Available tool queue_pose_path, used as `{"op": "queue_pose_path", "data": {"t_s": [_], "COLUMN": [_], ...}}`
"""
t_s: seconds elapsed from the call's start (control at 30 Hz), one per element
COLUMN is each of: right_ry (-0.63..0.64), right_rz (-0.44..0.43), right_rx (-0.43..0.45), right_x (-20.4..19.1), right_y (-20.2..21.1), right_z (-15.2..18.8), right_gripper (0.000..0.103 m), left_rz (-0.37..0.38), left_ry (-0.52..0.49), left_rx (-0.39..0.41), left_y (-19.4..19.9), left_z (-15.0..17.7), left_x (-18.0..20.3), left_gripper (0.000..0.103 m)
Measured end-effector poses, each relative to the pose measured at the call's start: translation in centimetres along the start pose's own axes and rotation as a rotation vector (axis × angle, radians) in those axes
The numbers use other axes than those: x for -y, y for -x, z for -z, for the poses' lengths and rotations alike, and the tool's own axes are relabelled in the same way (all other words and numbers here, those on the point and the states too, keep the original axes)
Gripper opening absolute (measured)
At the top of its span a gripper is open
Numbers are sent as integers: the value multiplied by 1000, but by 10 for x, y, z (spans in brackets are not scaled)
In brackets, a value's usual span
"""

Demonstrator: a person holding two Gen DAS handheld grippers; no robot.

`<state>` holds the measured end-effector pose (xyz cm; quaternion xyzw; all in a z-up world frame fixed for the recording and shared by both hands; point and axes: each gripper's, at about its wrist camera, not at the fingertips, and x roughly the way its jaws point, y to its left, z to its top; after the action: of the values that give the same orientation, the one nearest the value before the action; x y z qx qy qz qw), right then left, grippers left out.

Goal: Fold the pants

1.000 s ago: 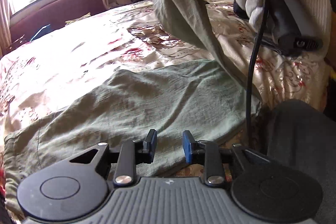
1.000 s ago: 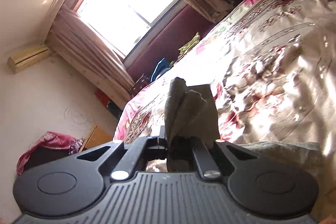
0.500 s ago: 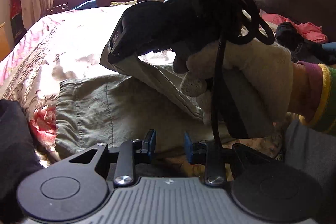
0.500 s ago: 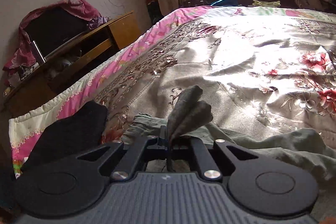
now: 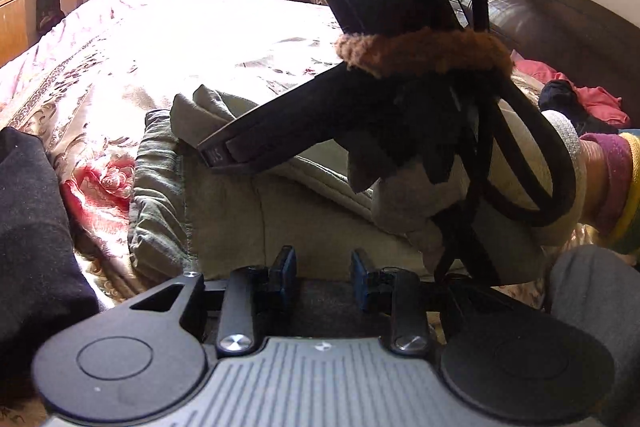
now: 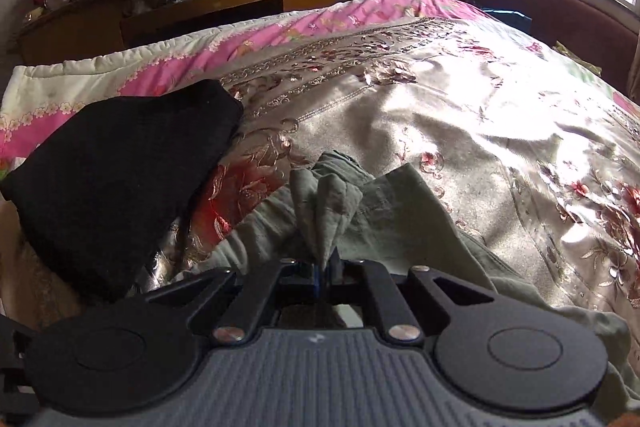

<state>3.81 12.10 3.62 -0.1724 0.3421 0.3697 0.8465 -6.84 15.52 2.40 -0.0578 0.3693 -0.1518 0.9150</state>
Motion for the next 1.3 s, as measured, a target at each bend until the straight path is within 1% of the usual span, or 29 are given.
{"op": "queue_pose_path", "data": {"t_s": [0.13, 0.23, 0.3, 0.37, 0.4, 0.43, 0.47, 0.5, 0.53, 0.6, 0.63, 0.7, 0.77, 0.83, 0.87, 0.93, 1.0, 1.07, 1.1, 1.13, 1.17, 1.23, 1.27, 1.3], "right_ry": [117, 205, 253, 273, 261, 242, 224, 205, 191, 154, 125, 76, 29, 8, 4, 8, 30, 43, 59, 77, 91, 89, 102, 117], "right_rz": [-15, -40, -51, -64, -81, -96, -112, -125, -141, -173, -190, -194, -204, -224, -214, -191, -170, -147, -128, -110, -103, -114, -126, -124], "right_rx": [31, 25, 11, -37, -62, -78, -85, -83, -73, -41, -28, 1, 25, 48, 54, 9, -35, -83, -103, -106, -118, -132, -134, -130], "right_x": [-19, -33, -40, -41, -39, -36, -33, -30, -25, -12, -3, 14, 34, 45, 47, 47, 46, 45, 45, 44, 42, 40, 37, 35], "right_y": [6, 7, 6, -1, -5, -5, -4, 0, 6, 21, 29, 40, 46, 49, 47, 31, 9, -15, -27, -37, -45, -58, -60, -62], "right_z": [2, 7, 11, 11, 11, 9, 8, 6, 5, 1, -2, -9, -17, -21, -24, -29, -29, -30, -30, -30, -32, -34, -35, -35], "right_gripper": [5, 5, 5, 9, 10, 18, 23, 31, 33, 33, 34, 38, 38, 38, 38, 38, 38, 38, 35, 27, 23, 9, 6, 6], "left_rz": [-17, -37, -38, -39, -38, -31, -23, -7, 6, 29, 26, 8, -7, -13, -18, -42, -59, -36, -24, -19, -15, 10, 13, 19], "left_ry": [-41, -90, -110, -117, -114, -101, -92, -80, -72, -47, -42, -38, -37, -39, -44, -65, -77, -53, -39, -28, -20, -8, -1, -2], "left_rx": [10, 14, 15, 16, 14, 16, 15, 14, 15, 27, 33, 54, 88, 136, 154, 170, 143, 89, 54, 27, -8, -77, -102, -132], "left_y": [5, 9, 13, 15, 15, 16, 17, 20, 23, 31, 34, 40, 47, 54, 55, 46, 26, 3, -6, -15, -22, -35, -40, -45], "left_z": [4, 7, 9, 9, 9, 8, 8, 6, 5, 4, 2, -2, -9, -18, -22, -28, -32, -34, -33, -32, -31, -23, -20, -14], "left_x": [5, 10, 12, 12, 12, 10, 9, 5, 2, -3, -6, -11, -16, -19, -20, -21, -24, -30, -31, -32, -32, -31, -30, -28], "left_gripper": [48, 50, 52, 53, 53, 53, 54, 54, 55, 56, 56, 56, 56, 56, 57, 58, 58, 58, 58, 58, 57, 57, 57, 57]}}
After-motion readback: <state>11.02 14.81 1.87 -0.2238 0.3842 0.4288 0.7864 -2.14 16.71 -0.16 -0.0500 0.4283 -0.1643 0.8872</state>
